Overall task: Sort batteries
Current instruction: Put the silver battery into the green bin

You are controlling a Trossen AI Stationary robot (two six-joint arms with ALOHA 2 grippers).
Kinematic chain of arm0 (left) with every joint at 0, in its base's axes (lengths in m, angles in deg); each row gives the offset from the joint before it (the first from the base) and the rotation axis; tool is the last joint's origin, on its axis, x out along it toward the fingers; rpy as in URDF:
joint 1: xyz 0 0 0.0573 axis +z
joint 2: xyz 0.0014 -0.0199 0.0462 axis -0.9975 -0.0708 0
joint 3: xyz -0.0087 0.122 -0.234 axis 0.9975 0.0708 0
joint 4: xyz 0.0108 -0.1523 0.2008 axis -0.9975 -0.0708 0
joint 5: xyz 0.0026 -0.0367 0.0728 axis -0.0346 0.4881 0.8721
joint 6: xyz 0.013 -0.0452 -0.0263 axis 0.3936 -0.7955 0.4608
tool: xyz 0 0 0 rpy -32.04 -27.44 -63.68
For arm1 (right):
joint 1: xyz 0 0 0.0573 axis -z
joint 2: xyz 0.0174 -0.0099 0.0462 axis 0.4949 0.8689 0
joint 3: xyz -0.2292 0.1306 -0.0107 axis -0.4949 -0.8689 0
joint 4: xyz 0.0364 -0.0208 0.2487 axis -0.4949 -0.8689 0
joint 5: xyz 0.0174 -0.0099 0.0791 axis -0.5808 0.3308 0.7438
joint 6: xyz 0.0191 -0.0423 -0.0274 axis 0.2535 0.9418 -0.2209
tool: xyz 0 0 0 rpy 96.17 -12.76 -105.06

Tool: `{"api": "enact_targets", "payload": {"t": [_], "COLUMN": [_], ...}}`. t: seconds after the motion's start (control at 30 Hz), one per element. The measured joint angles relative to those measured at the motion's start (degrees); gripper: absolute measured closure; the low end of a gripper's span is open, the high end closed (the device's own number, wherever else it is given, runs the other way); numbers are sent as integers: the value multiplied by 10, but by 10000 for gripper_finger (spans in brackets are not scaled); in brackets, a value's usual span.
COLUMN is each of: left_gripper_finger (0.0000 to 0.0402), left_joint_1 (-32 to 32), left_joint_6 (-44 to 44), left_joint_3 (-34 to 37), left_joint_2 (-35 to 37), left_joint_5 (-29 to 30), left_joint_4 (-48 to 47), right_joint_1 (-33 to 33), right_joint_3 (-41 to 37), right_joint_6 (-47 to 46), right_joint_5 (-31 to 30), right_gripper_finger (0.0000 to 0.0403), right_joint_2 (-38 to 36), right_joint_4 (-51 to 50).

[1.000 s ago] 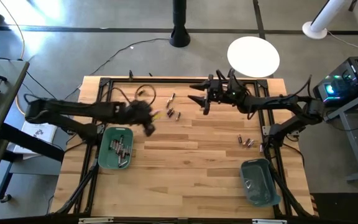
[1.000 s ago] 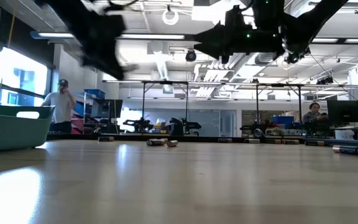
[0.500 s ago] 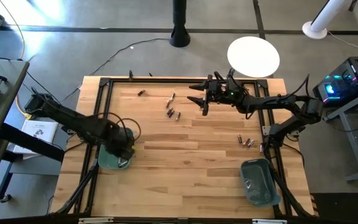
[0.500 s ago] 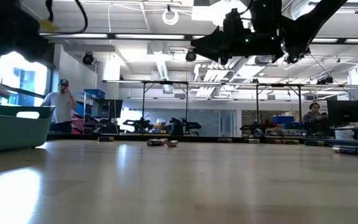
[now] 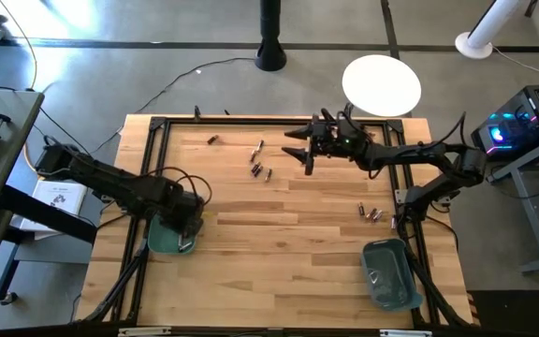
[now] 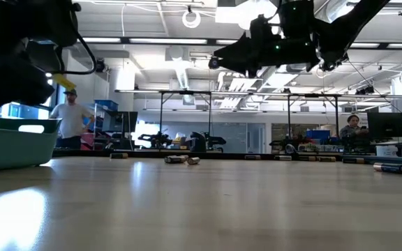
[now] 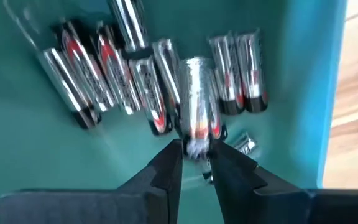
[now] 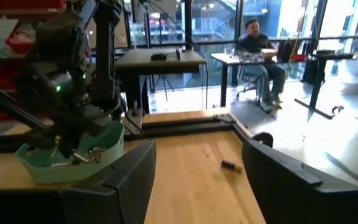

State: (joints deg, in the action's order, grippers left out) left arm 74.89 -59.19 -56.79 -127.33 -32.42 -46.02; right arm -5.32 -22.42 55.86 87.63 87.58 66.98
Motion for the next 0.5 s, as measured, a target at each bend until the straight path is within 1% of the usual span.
{"api": "enact_targets", "payload": {"t": [0.13, 0.23, 0.3, 0.37, 0.43, 0.5], "left_gripper_finger": [321, 318, 313, 305, 296, 288], "left_joint_1": [14, 20, 21, 21, 22, 26], "left_joint_6": [20, 32, 44, 58, 69, 80], "left_joint_3": [0, 0, -1, -11, -34, -63], "left_joint_2": [0, 0, 3, 13, 29, 48], "left_joint_5": [13, 15, 15, 15, 17, 40], "left_joint_4": [0, 0, -2, -12, -26, -43], "right_joint_1": [8, 20, 30, 44, 62, 86], "right_joint_3": [0, 0, 0, 0, 0, 0], "right_joint_6": [0, 0, 1, -6, -23, -57], "right_joint_5": [0, -1, -13, -47, -77, -97], "right_gripper_finger": [169, 169, 169, 169, 169, 169], "right_joint_2": [-18, -50, -78, -110, -136, -149], "right_joint_4": [-53, -120, -186, -276, -368, -464]}}
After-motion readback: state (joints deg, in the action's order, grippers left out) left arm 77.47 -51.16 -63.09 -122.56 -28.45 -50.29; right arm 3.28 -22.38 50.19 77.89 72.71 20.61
